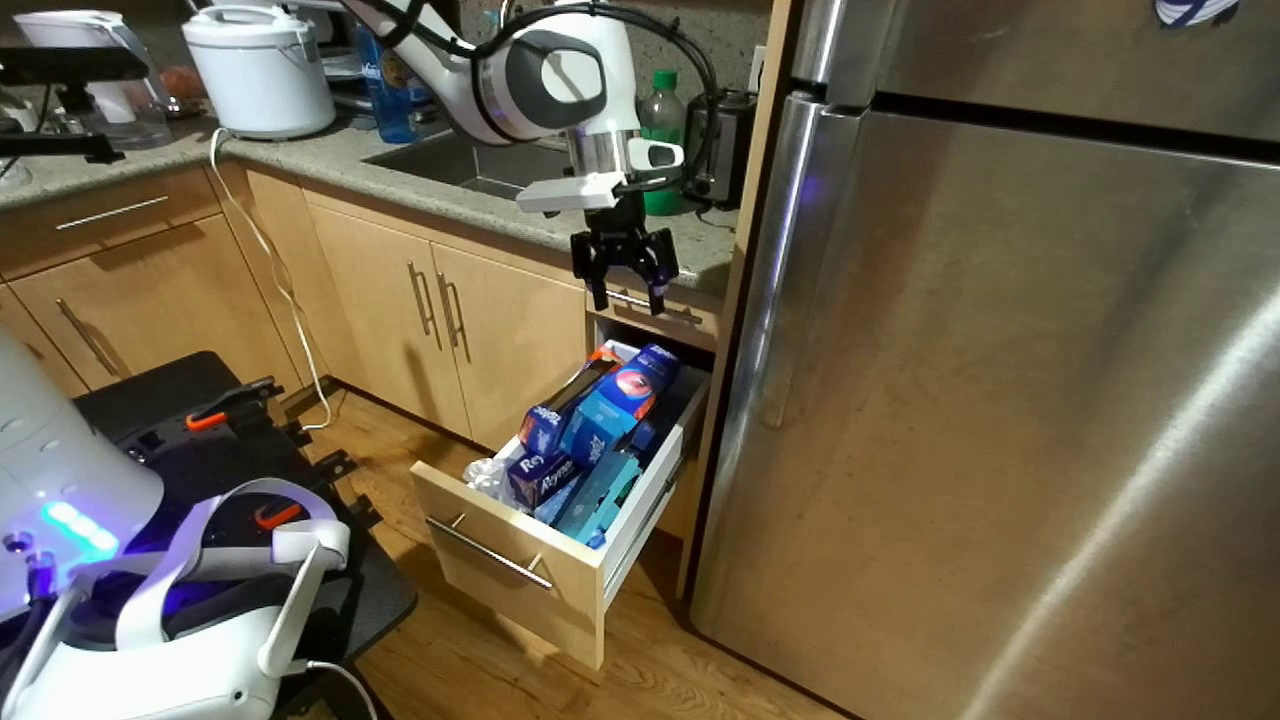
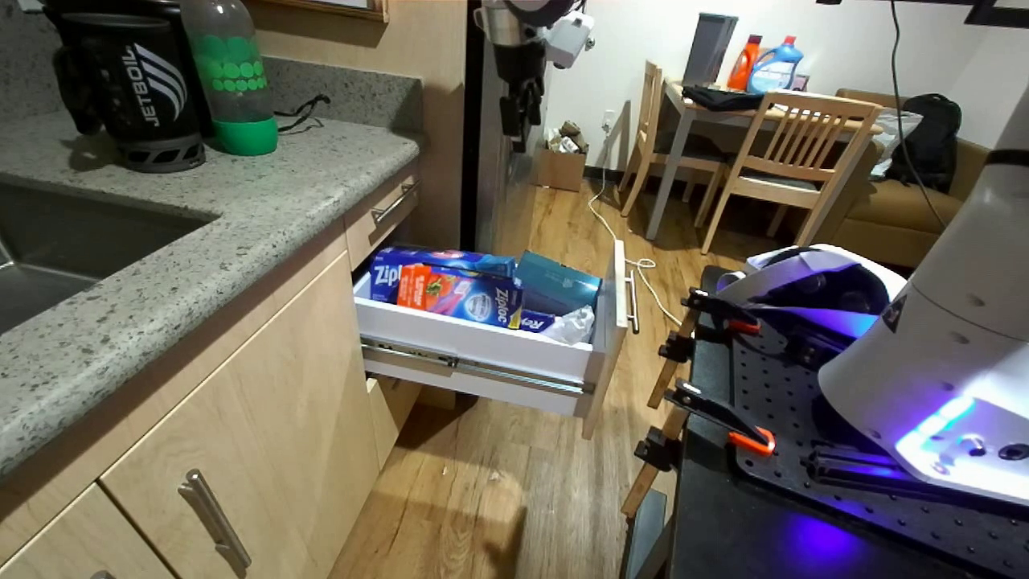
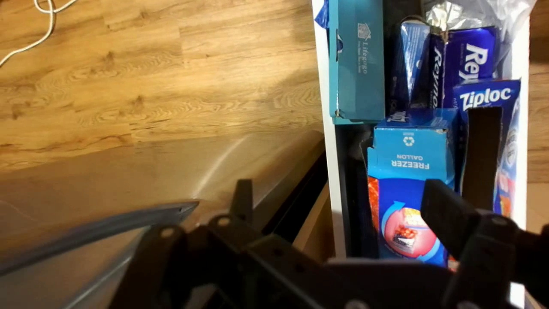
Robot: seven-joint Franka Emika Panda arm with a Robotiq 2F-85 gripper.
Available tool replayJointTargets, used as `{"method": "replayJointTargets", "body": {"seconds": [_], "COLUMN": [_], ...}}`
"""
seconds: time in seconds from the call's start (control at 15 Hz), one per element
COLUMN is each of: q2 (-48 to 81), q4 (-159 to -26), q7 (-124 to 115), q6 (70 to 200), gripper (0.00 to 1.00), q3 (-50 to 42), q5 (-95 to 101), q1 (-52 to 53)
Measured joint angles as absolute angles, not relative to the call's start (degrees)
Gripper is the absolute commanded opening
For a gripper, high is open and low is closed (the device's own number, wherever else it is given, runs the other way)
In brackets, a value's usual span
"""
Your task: Put the box inside the drawer
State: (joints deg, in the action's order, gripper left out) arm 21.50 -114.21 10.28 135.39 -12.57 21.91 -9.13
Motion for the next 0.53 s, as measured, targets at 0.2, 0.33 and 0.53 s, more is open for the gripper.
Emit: {"method": "replayJointTargets", "body": {"seconds": [0.2, 0.33, 0.53], "q2": [16.19, 13.24, 10.00], "q4": [-119.19, -121.82, -124.23], "q7": [10.30, 10.30, 10.30], "q6": [137.01, 138.11, 140.55], "gripper": [1.00, 1.00, 1.00], "q3": [-13.01, -13.22, -13.30], "q5": [24.88, 26.59, 27.21], "q1": [-9.37, -9.45, -9.64]}}
